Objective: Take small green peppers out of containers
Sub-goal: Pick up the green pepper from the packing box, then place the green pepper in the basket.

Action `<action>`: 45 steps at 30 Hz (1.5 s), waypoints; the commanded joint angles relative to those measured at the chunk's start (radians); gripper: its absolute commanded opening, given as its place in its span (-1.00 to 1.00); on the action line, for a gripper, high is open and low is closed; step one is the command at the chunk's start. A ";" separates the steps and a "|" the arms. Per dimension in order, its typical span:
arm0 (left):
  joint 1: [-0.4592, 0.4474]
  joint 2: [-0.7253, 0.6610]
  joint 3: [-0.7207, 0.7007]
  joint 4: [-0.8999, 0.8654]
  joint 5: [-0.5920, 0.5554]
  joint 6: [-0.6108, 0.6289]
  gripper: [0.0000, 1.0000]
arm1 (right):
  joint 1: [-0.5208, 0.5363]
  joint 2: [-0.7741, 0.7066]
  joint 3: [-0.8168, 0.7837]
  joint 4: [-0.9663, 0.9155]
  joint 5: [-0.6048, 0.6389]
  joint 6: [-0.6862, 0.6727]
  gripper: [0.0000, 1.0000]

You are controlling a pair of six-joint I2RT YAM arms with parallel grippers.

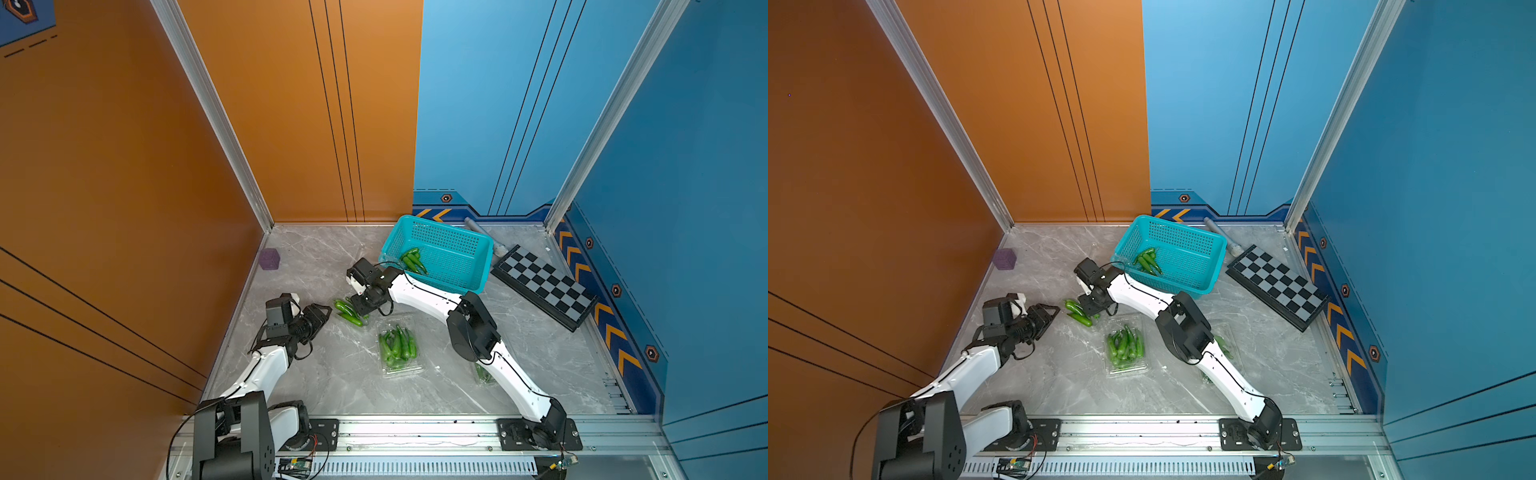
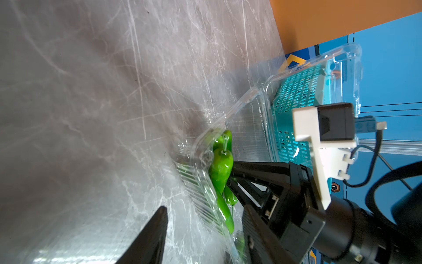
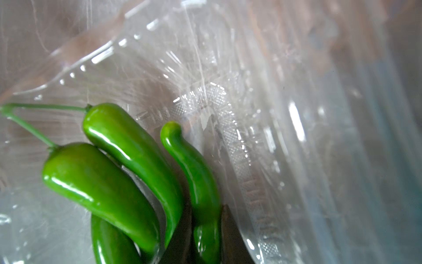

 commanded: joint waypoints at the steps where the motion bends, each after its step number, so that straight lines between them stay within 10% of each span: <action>1: 0.002 -0.010 0.008 -0.014 -0.004 0.017 0.09 | 0.006 -0.011 0.024 -0.049 0.044 -0.028 -0.71; 31: -0.014 0.011 0.021 -0.018 -0.019 0.016 0.10 | -0.058 -0.293 0.038 -0.026 0.152 -0.087 -0.76; 45: -0.047 0.040 0.043 -0.022 -0.047 0.014 0.10 | -0.244 -0.405 -0.003 0.033 -0.008 -0.033 -0.73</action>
